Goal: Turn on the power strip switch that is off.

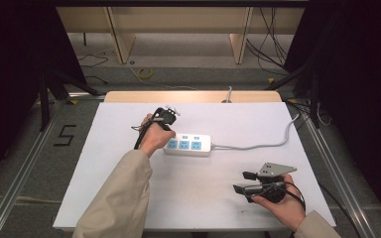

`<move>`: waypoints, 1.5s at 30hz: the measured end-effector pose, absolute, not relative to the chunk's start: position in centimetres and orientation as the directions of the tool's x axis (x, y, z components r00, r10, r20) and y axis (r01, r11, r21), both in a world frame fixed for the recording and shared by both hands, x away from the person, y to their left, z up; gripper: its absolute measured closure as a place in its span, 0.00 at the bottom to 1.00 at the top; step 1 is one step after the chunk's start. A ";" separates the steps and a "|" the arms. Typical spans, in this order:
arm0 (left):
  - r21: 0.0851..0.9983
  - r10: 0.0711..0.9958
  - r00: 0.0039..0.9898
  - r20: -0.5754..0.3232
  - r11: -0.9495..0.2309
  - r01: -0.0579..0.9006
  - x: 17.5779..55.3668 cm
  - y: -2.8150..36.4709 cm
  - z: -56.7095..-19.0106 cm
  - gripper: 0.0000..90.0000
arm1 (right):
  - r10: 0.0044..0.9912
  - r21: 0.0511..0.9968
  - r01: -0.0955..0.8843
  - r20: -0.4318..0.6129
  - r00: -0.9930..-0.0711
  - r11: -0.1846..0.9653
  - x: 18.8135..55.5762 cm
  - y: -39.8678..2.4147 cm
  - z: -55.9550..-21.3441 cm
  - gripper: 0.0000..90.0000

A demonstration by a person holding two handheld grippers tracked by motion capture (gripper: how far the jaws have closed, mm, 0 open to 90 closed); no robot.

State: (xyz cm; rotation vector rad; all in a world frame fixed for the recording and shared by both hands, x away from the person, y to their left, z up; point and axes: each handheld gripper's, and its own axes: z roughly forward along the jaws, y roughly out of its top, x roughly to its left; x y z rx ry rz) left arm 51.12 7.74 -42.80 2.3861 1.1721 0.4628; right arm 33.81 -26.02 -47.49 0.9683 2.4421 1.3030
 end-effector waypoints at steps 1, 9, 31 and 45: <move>0.520 0.805 0.584 0.102 -0.544 0.659 51.2 7.7 -42.8 1.00 | 0.638 0.801 0.454 0.121 -0.760 0.389 33.8 -26.0 -47.5 0.40; 0.514 0.797 0.593 0.111 -0.557 0.652 51.5 7.1 -42.7 1.00 | 0.636 0.801 0.451 0.116 -0.763 0.394 33.8 -26.1 -47.5 0.40; 0.497 0.795 0.597 0.113 -0.565 0.658 52.5 6.4 -43.0 1.00 | 0.635 0.801 0.449 0.115 -0.764 0.395 33.8 -26.1 -47.5 0.40; 0.467 0.789 0.603 0.117 -0.579 0.668 52.7 6.3 -43.4 1.00 | 0.634 0.802 0.449 0.115 -0.764 0.395 33.8 -26.1 -47.5 0.40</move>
